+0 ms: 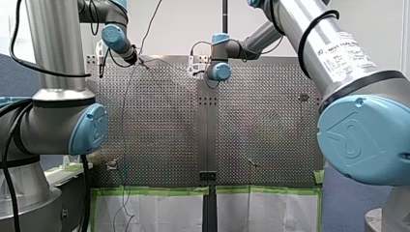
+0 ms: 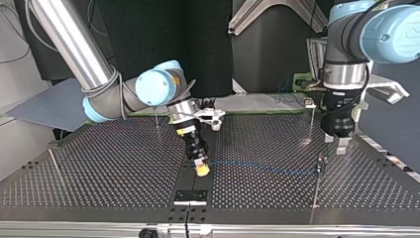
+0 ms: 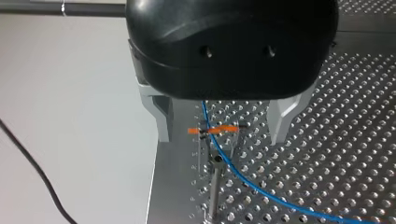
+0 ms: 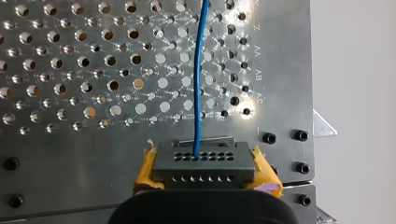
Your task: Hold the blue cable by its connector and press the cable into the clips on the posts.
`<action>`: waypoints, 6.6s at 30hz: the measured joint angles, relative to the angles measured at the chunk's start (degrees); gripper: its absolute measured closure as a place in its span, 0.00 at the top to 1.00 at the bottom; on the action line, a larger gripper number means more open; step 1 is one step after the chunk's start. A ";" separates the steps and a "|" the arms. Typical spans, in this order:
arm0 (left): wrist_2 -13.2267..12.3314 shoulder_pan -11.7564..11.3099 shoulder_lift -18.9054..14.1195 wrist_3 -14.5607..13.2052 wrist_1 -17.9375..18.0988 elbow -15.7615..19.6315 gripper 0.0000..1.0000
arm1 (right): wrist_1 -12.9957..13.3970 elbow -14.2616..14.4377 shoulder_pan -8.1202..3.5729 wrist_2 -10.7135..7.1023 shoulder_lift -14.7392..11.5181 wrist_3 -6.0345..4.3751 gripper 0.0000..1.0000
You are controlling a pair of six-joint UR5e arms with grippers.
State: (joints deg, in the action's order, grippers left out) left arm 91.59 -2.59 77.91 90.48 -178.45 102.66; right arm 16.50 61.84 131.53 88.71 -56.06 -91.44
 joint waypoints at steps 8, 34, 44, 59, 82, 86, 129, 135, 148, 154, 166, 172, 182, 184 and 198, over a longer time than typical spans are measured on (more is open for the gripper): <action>-1.73 0.53 0.65 -0.68 -0.28 -0.01 1.00 | 0.03 0.00 0.02 -0.02 0.01 -0.01 0.00; 1.59 1.26 0.68 -0.70 -0.78 0.03 1.00 | -0.14 0.01 0.14 -0.11 0.19 -0.01 0.00; 1.78 1.60 0.63 -0.78 -0.85 0.01 1.00 | -0.15 0.00 0.17 -0.05 0.19 -0.05 0.00; -2.39 2.86 0.39 0.97 0.78 0.03 1.00 | -0.23 0.02 0.26 0.06 0.19 -0.07 0.00; -6.39 7.14 3.55 -2.98 -0.31 -5.65 1.00 | -0.23 0.02 -0.18 0.35 0.19 -0.18 0.00; -4.22 7.85 5.66 -4.99 -1.26 -6.90 1.00 | -0.23 0.02 -0.19 0.33 0.19 -0.11 0.00; 11.17 12.31 14.05 -7.78 3.63 -12.56 1.00 | -0.30 0.02 0.25 0.25 0.19 -0.03 0.00; 14.30 14.23 16.53 -7.97 2.83 -15.74 1.00 | -0.32 0.02 0.25 0.24 0.19 0.01 0.00; 17.94 16.06 21.14 -8.92 1.95 -19.05 1.00 | -0.32 0.05 0.21 0.24 0.19 0.02 0.00; 18.77 16.27 22.08 -8.70 2.56 -19.70 1.00 | -0.32 0.06 0.19 0.24 0.19 0.06 0.00; 20.30 15.91 22.19 -7.97 2.92 -21.19 1.00 | -0.32 0.06 0.02 0.24 0.31 0.19 0.00; 22.72 15.89 22.18 -7.59 3.09 -21.20 0.82 | -0.36 0.07 0.00 0.24 0.35 0.19 0.00; 21.99 16.12 22.18 -6.66 4.80 -21.15 0.00 | -0.41 0.09 -0.03 0.24 0.36 0.19 0.00; 20.95 16.10 22.17 -6.24 5.17 -21.06 0.00 | -0.41 0.09 -0.04 0.24 0.37 0.19 0.00; 20.27 15.60 22.18 -2.65 5.30 -20.86 0.00 | -0.57 0.24 -0.06 0.21 0.36 0.19 0.00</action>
State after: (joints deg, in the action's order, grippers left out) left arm 111.86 13.00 100.09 87.83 -173.15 81.80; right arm 15.94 62.08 131.48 88.92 -55.69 -91.25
